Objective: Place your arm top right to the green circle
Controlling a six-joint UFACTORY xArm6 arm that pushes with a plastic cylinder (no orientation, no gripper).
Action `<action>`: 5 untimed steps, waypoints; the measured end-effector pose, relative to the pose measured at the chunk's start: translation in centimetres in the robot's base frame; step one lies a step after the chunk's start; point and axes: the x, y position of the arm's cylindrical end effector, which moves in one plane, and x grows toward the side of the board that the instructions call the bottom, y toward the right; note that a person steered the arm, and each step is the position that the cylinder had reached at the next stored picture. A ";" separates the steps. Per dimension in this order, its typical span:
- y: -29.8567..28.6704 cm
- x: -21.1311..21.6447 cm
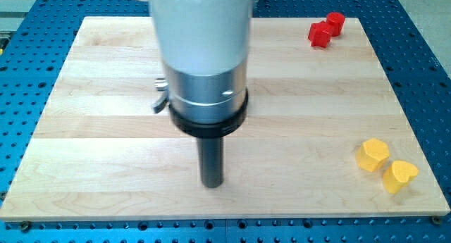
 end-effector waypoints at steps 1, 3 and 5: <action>2.2 -0.6; 6.8 -12.8; 9.3 -23.2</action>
